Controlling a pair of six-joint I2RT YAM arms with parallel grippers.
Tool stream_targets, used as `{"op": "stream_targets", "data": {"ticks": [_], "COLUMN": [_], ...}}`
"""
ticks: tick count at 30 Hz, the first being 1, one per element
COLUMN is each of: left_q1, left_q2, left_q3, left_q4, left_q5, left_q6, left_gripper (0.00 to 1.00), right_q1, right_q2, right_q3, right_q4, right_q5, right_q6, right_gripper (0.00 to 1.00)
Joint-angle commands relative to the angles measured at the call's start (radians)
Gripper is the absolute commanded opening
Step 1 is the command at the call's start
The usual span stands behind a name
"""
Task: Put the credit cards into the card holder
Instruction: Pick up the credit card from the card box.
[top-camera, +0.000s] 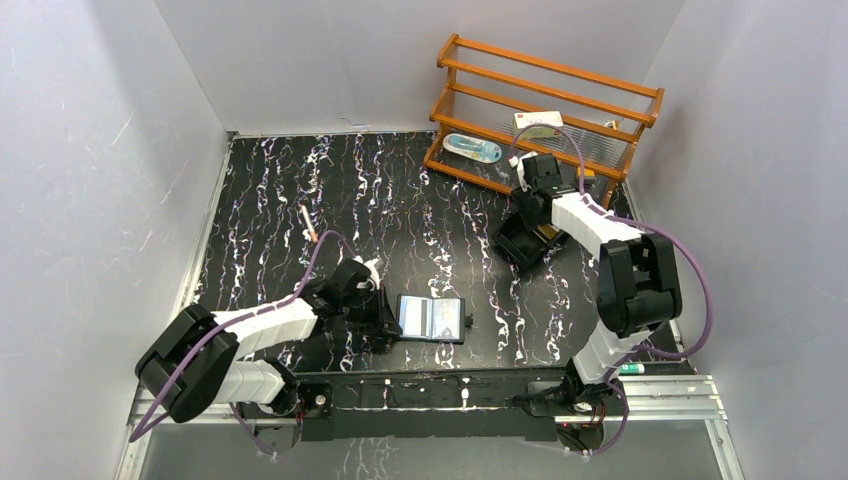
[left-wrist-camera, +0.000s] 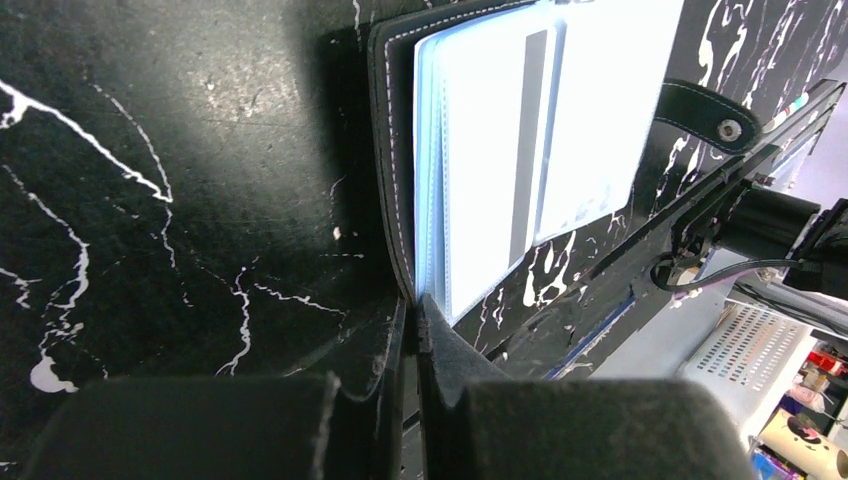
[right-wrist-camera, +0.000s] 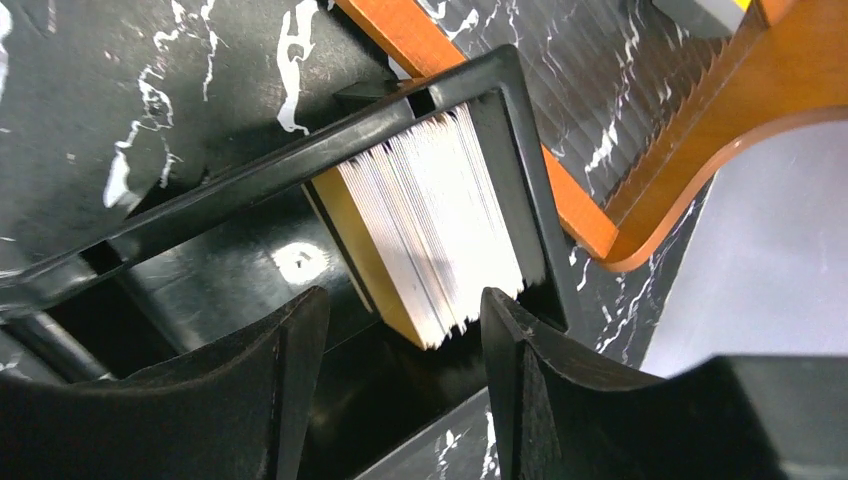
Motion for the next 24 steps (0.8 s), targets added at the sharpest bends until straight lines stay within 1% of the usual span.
{"op": "stream_targets", "data": {"ticks": [1, 5, 9, 16, 19, 22, 24], "left_q1": [-0.002, -0.002, -0.002, -0.002, -0.002, -0.002, -0.002], "left_q2": [-0.002, 0.011, 0.021, 0.027, 0.024, 0.016, 0.007], "left_q3": [0.046, 0.061, 0.061, 0.064, 0.067, 0.072, 0.072], "left_q4": [-0.026, -0.037, -0.031, -0.024, -0.028, -0.039, -0.045], "left_q5": [0.026, 0.023, 0.021, 0.022, 0.023, 0.019, 0.014], "left_q6": [0.018, 0.031, 0.036, 0.033, 0.031, 0.032, 0.032], "left_gripper": [0.03, 0.03, 0.02, 0.02, 0.02, 0.02, 0.02], "right_q1": [-0.015, -0.017, -0.018, -0.018, -0.018, -0.019, -0.019], "right_q2": [0.016, 0.029, 0.033, 0.057, 0.054, 0.051, 0.043], "right_q3": [-0.023, -0.055, -0.081, -0.111, -0.117, -0.118, -0.118], "right_q4": [0.133, 0.19, 0.225, 0.277, 0.298, 0.311, 0.308], "right_q5": [0.015, 0.01, -0.022, 0.034, 0.045, 0.064, 0.074], "right_q6": [-0.175, -0.253, -0.266, -0.289, -0.289, -0.294, -0.296], "right_gripper": [0.64, 0.64, 0.62, 0.58, 0.54, 0.46, 0.43]}}
